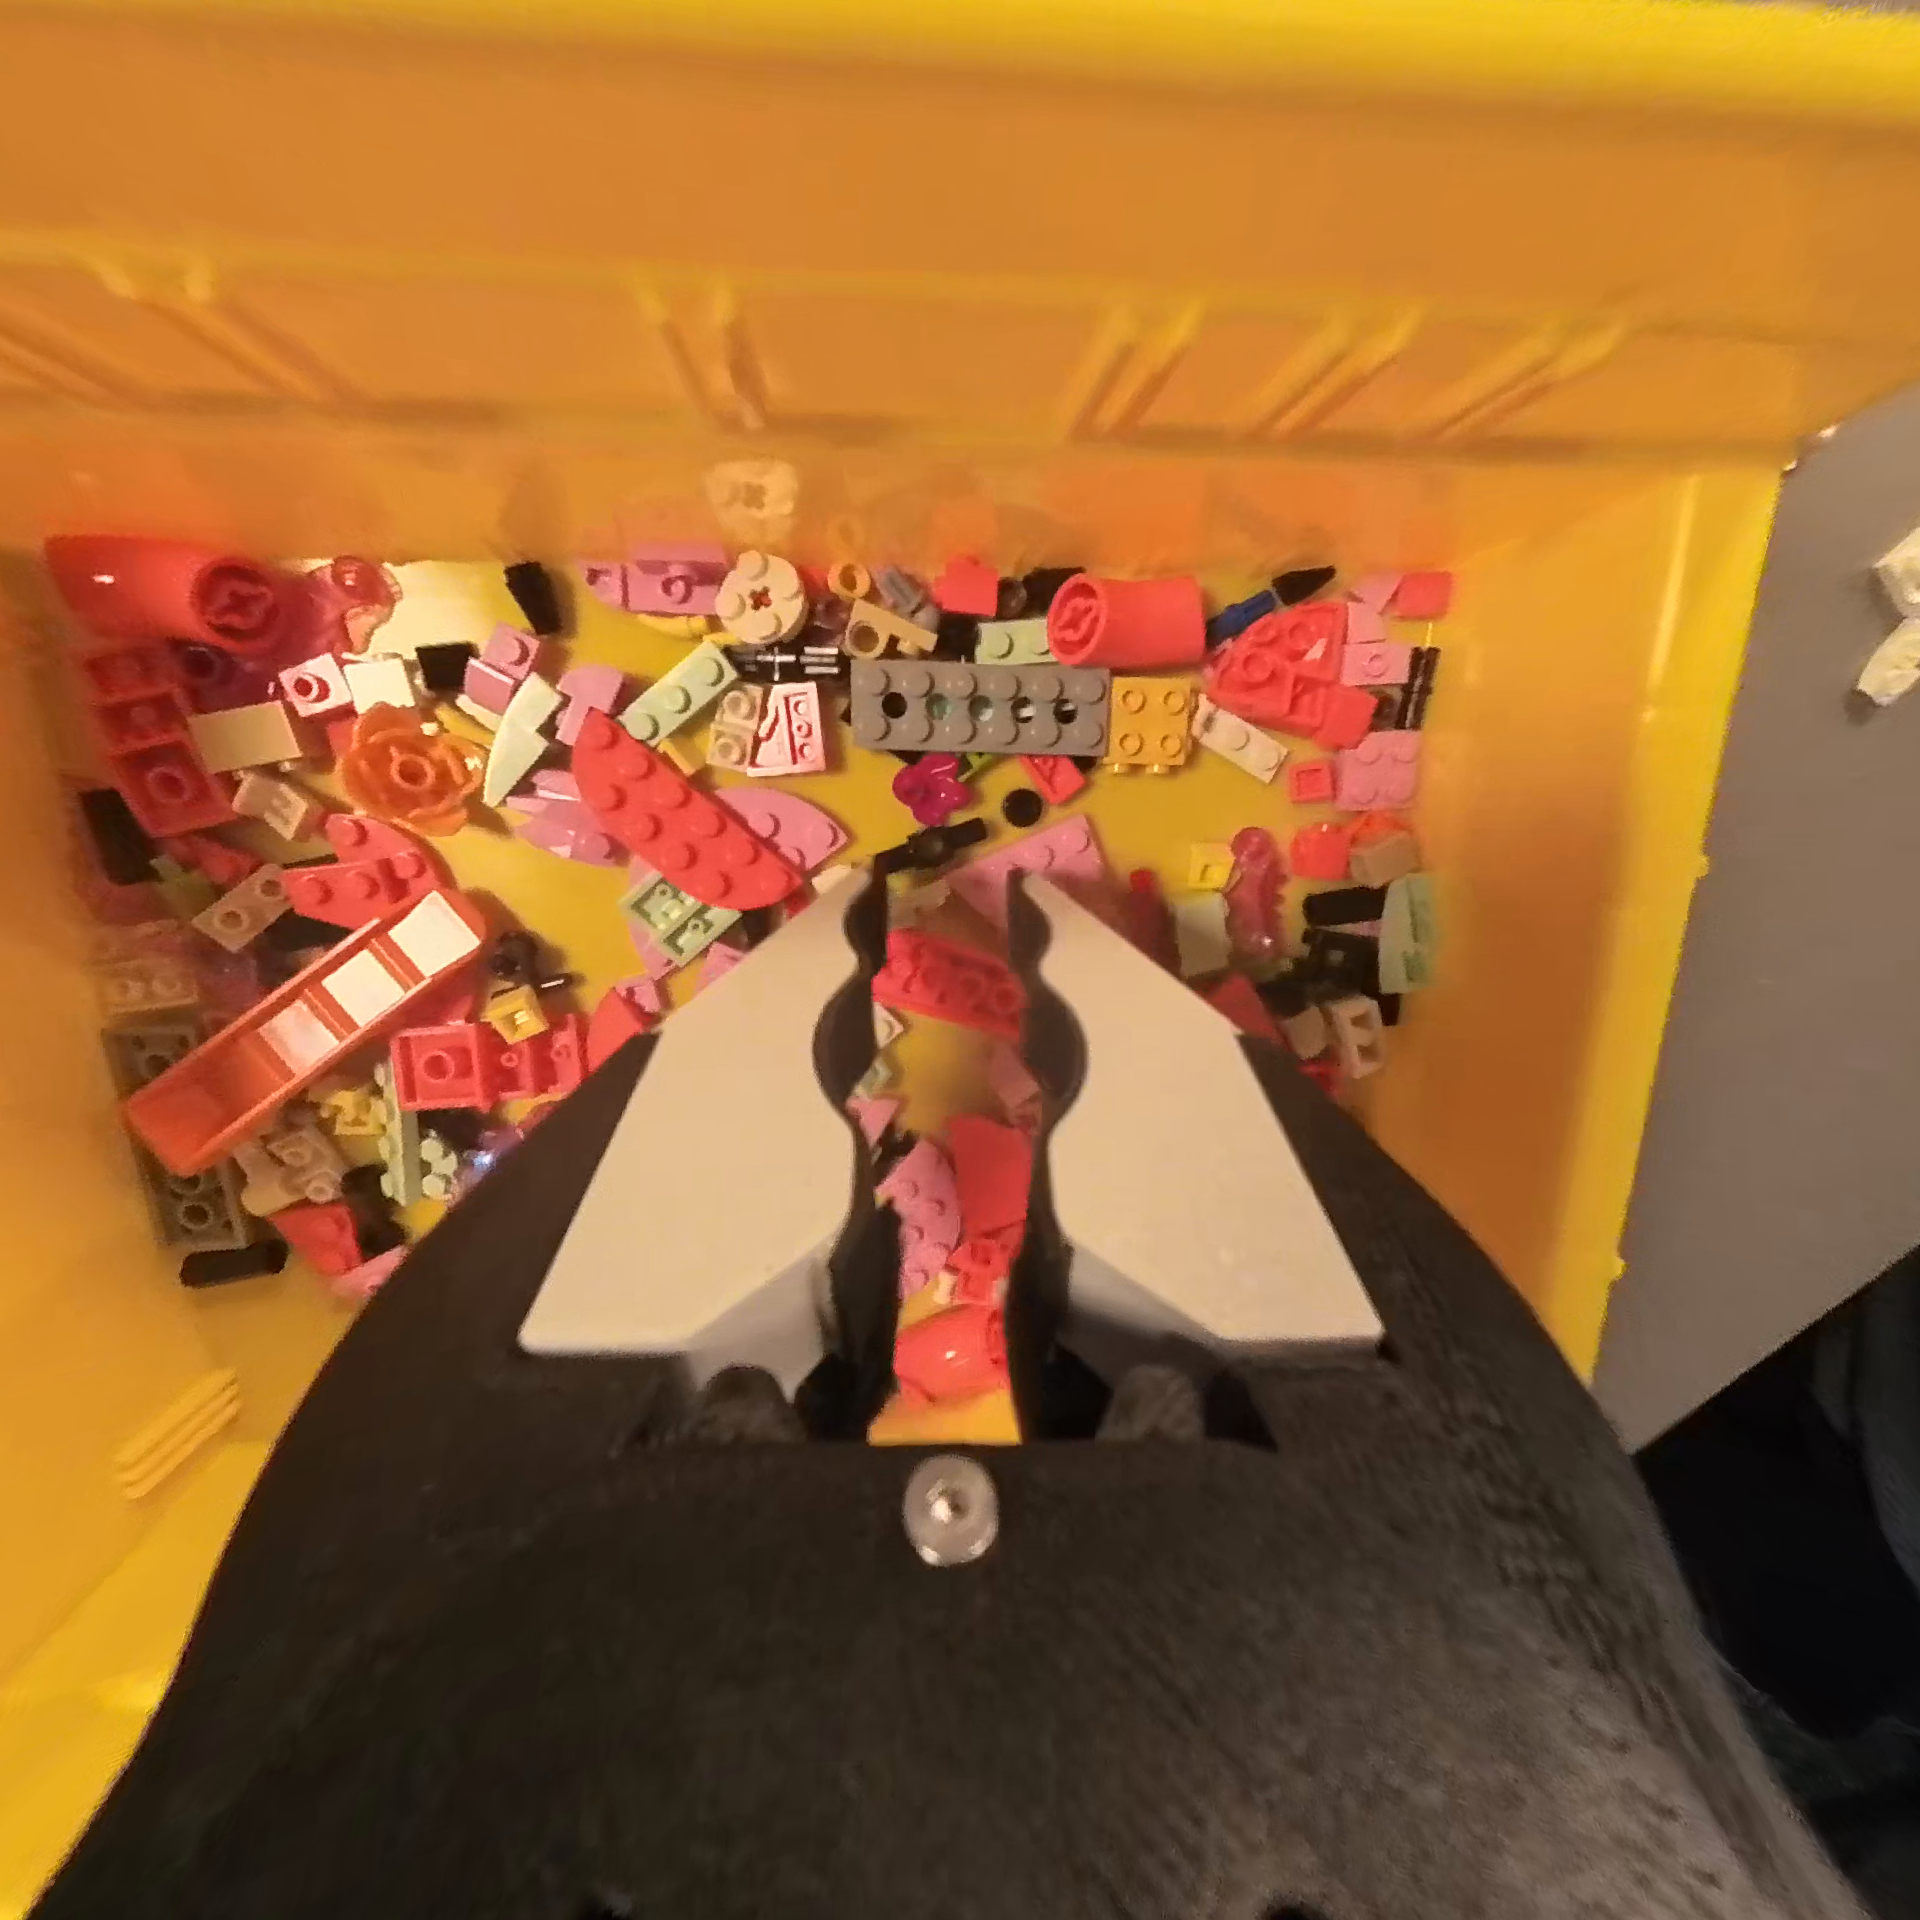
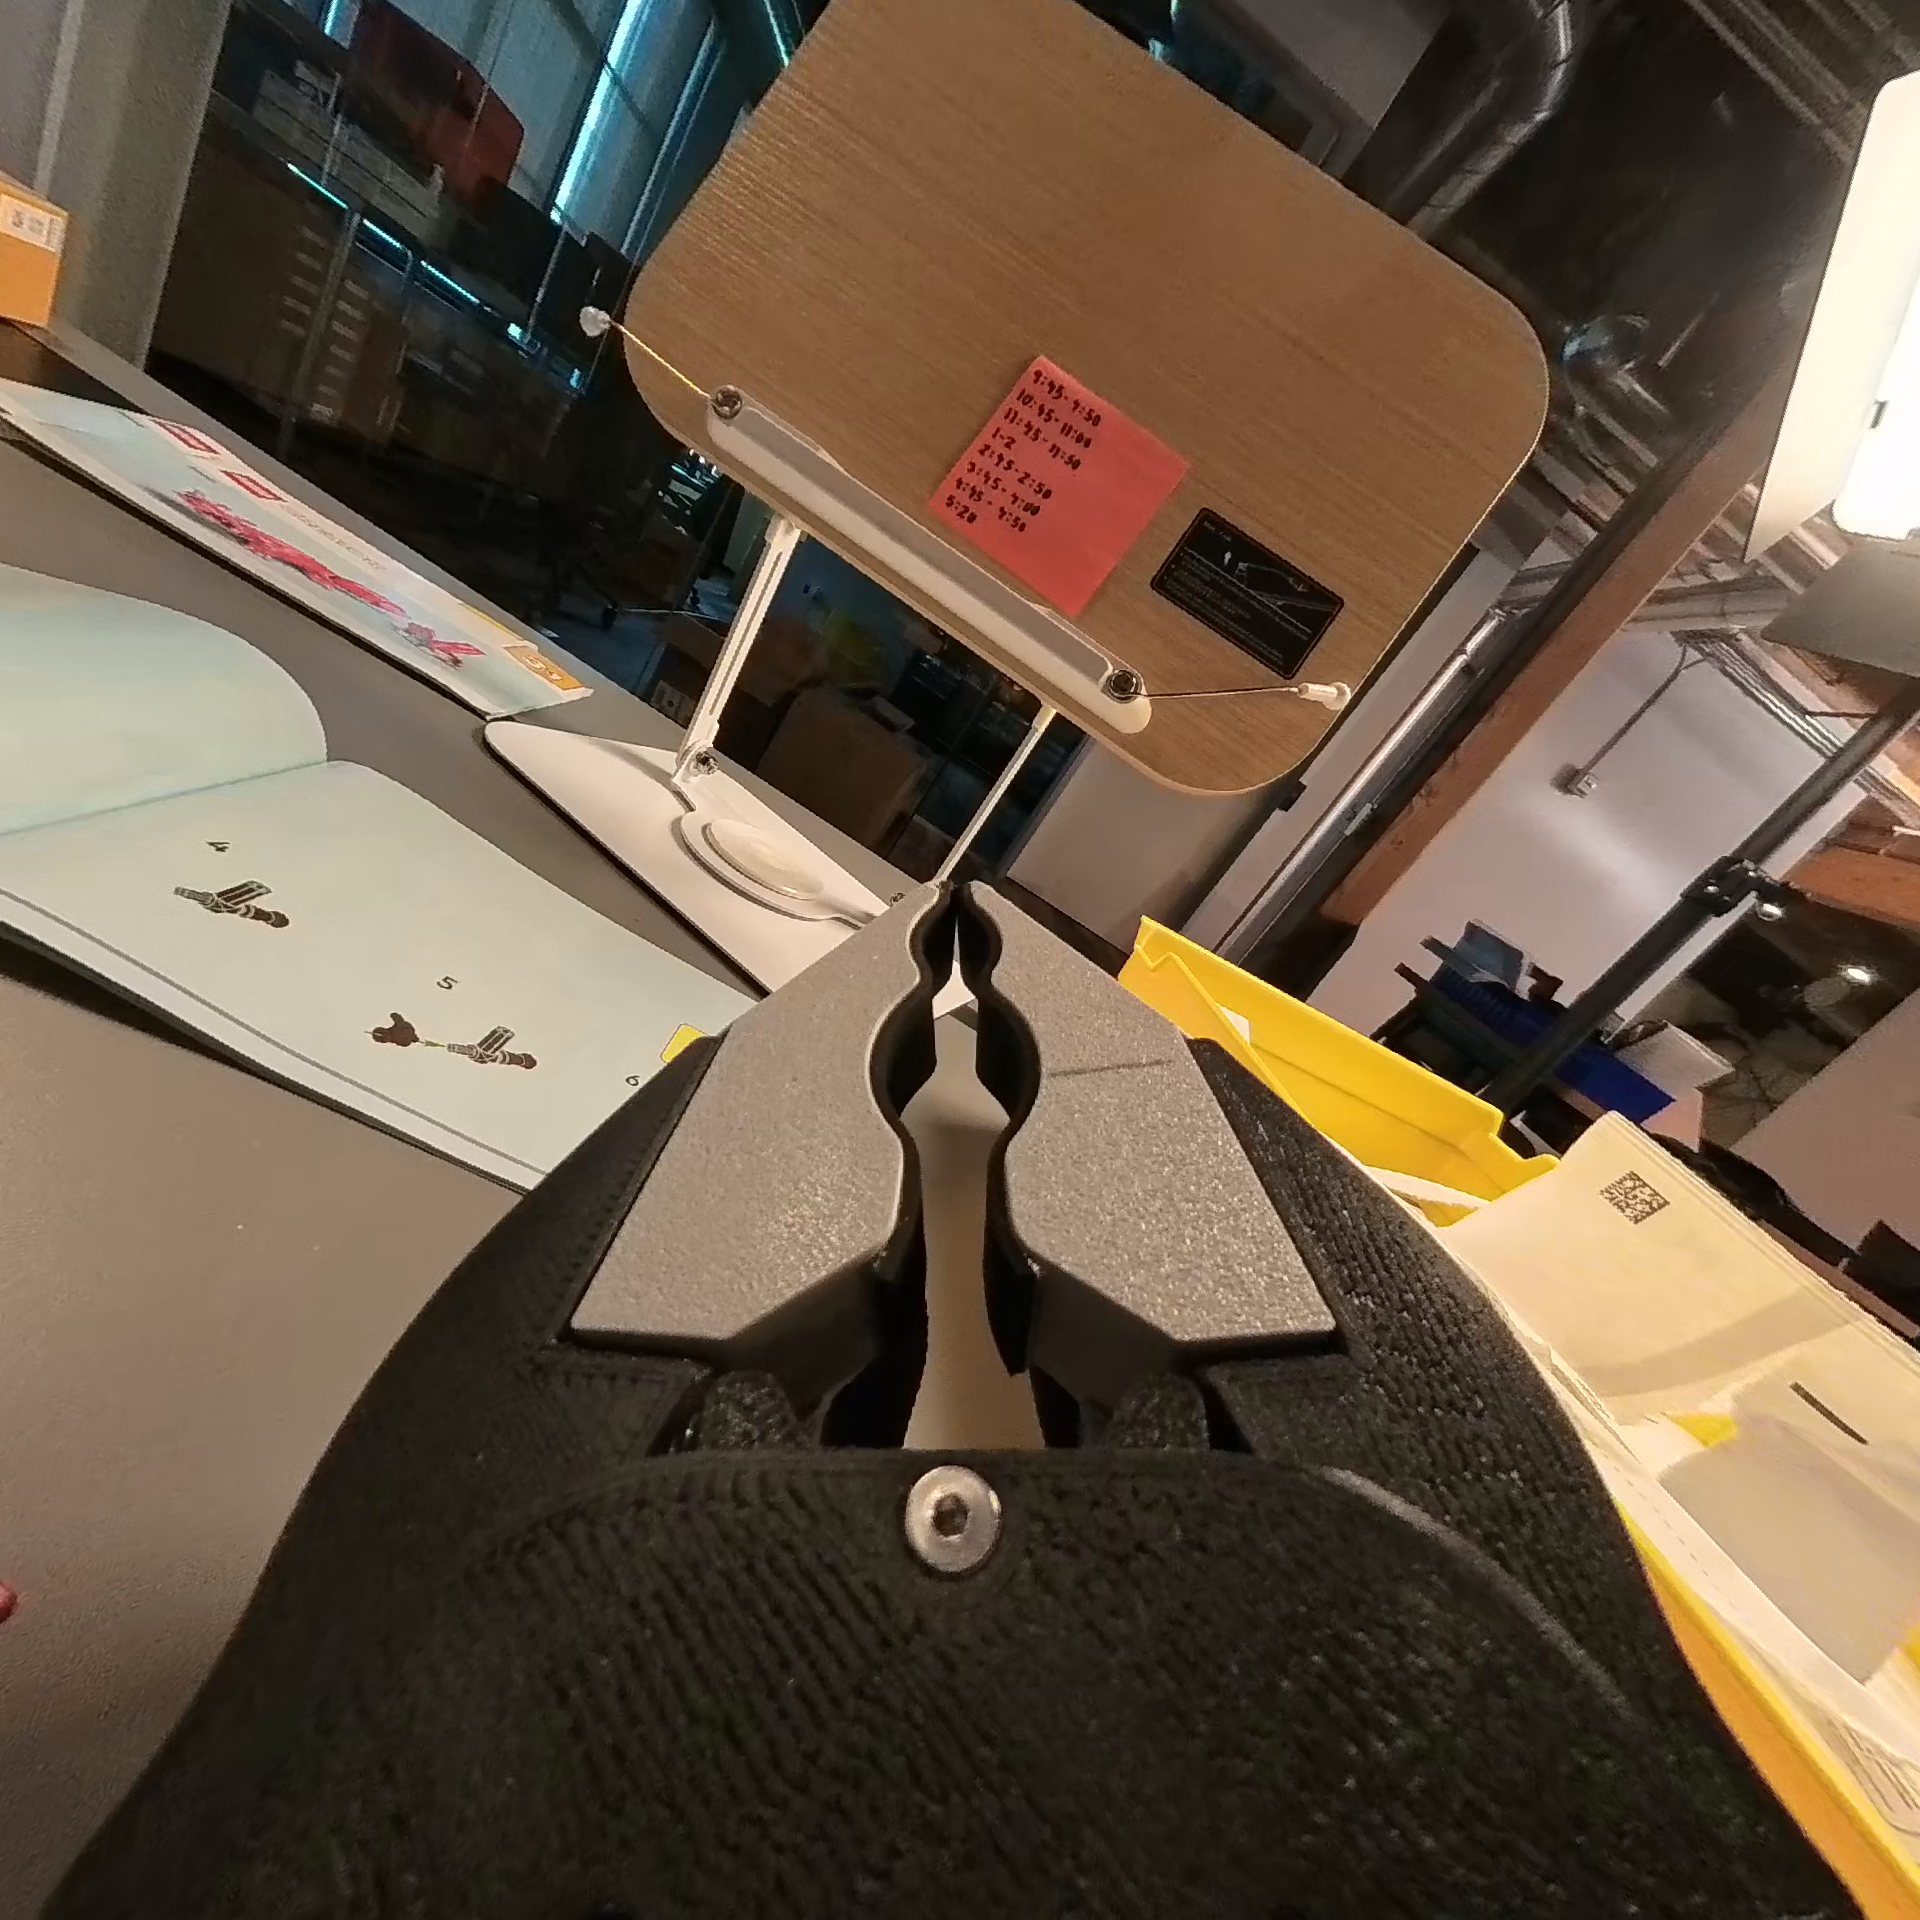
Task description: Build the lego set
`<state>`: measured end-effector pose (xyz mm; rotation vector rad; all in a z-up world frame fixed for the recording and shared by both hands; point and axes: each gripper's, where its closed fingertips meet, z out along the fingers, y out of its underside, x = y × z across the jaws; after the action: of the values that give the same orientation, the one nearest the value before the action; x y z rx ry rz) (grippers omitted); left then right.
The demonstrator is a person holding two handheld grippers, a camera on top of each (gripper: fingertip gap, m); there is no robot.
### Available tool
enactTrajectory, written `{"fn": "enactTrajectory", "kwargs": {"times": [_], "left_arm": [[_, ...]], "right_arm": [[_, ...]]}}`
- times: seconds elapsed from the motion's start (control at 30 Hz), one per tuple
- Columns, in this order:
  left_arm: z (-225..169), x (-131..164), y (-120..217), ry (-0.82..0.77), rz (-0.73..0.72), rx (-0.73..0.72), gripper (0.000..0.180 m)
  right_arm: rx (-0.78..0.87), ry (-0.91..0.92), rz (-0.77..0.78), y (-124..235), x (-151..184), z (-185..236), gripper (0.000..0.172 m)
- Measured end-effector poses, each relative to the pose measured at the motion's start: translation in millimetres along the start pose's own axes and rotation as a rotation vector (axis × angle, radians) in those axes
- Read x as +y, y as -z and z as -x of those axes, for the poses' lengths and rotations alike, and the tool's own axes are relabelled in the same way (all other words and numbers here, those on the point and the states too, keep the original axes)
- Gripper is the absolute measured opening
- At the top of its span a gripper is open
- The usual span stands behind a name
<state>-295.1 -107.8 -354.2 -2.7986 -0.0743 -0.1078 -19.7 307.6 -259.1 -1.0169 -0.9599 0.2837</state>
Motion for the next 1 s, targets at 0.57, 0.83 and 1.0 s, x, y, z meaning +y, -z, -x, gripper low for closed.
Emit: {"fn": "enactTrajectory", "kwargs": {"times": [0.57, 0.83, 1.0], "left_arm": [[1.8, 27.6, 4.6, 0.026, 0.181, -0.043, 0.007], [8.9, 1.8, 24.1, -0.158, 0.02, -0.059, 0.016], [-2.9, 4.5, 8.1, -0.401, 0.061, -0.009, 0.012]], "right_arm": [[-0.015, -0.006, 0.009, -0.9, 1.6, 2.6, 0.0], [-0.016, -0.006, 0.011, -1.0, 1.8, 2.9, 0.0], [-0.019, -0.005, 0.012, -1.0, 2.0, 3.4, 0.0]]}}
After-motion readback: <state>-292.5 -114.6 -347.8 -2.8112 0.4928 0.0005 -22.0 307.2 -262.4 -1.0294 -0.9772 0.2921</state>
